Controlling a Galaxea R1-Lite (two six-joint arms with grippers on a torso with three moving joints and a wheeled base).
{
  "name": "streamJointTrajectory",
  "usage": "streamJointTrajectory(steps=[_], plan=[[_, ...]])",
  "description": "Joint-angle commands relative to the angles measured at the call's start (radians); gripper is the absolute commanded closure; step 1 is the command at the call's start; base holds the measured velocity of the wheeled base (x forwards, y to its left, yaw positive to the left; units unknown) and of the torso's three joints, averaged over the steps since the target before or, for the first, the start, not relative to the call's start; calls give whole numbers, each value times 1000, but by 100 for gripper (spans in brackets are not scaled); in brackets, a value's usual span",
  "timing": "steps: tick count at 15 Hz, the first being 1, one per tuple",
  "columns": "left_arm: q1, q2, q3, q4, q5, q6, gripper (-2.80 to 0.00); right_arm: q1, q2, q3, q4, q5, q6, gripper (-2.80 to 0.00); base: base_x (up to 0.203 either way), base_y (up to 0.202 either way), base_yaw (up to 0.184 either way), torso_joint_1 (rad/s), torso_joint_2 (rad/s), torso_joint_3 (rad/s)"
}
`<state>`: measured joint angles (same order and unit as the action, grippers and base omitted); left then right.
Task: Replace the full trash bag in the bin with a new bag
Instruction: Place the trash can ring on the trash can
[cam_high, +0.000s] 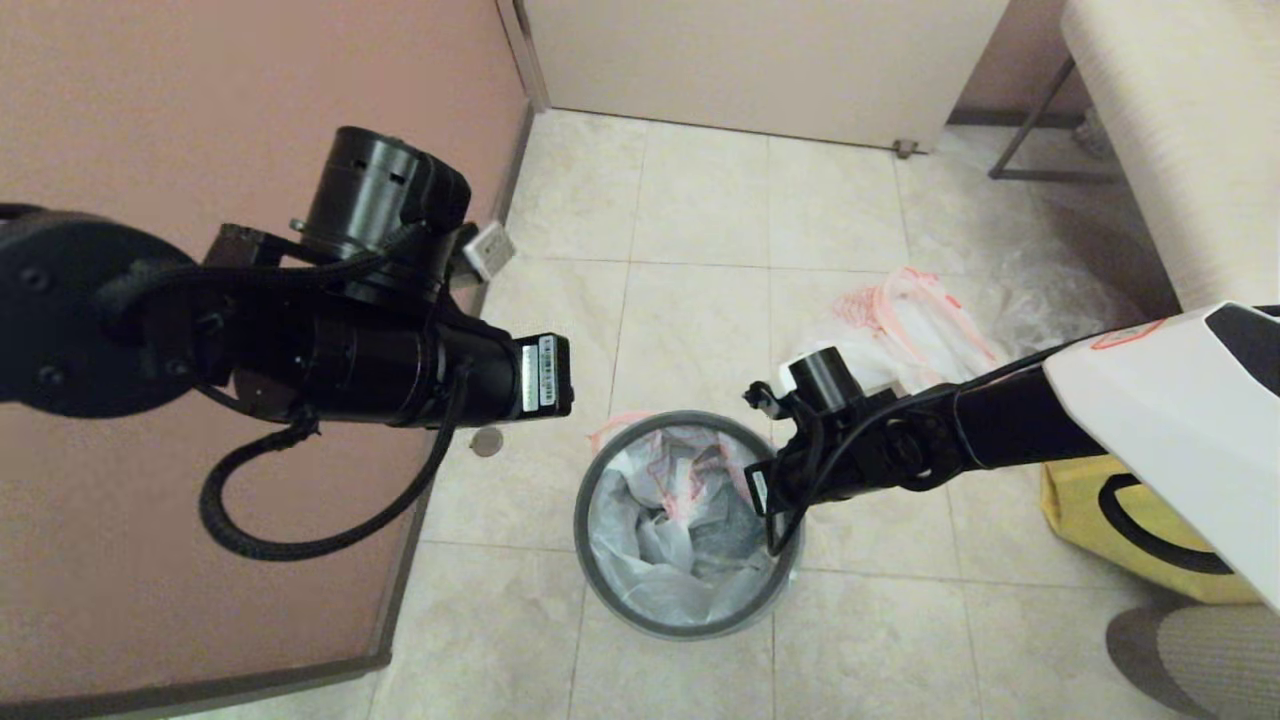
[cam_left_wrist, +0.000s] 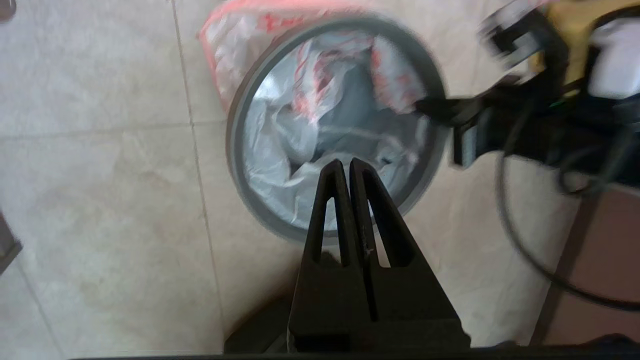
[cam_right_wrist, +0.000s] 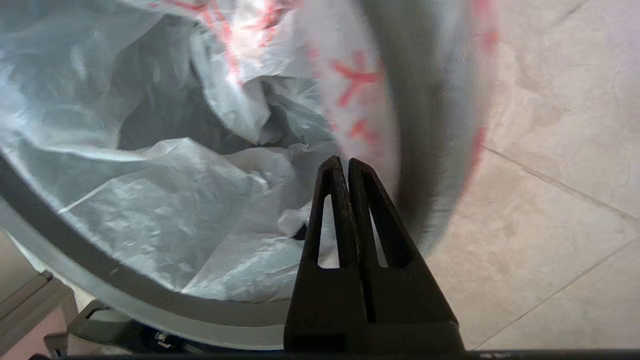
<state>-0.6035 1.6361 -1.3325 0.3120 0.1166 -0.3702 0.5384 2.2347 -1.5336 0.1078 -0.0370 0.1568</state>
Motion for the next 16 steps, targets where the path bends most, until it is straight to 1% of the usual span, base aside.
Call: streamJointTrajectory(steps=[1,3,5,7,8,10,14,15,16], plan=[[19,32,9,1,-7,-3,0,-11,-5,1,1,0,1,0,0,0,0,0,0,0],[42,44,33,2,-52,0,0,-26,-12,9,1,4,1,0,0,0,0,0,0,0],[70,45,104,-2,-110,9,0,-31,-19,15,1,5,1,0,0,0,0,0,0,0],[117,67,148,-14,-210,39,0,-35,-21,15,0,5,-6,0,0,0,0,0,0,0],[126,91,153,-19,-242,42,0,-35,-23,15,1,6,-11,0,0,0,0,0,0,0],[144,144,191,-47,-265,49,0,-32,-24,15,0,6,-11,0,0,0,0,0,0,0],[190,253,230,-159,-281,84,0,-32,-22,13,-13,6,-14,0,0,0,0,0,0,0],[205,263,232,-182,-335,85,0,-32,-21,14,-13,6,-14,0,0,0,0,0,0,0],[226,271,232,-209,-413,86,0,-31,-19,13,-13,6,-14,0,0,0,0,0,0,0]])
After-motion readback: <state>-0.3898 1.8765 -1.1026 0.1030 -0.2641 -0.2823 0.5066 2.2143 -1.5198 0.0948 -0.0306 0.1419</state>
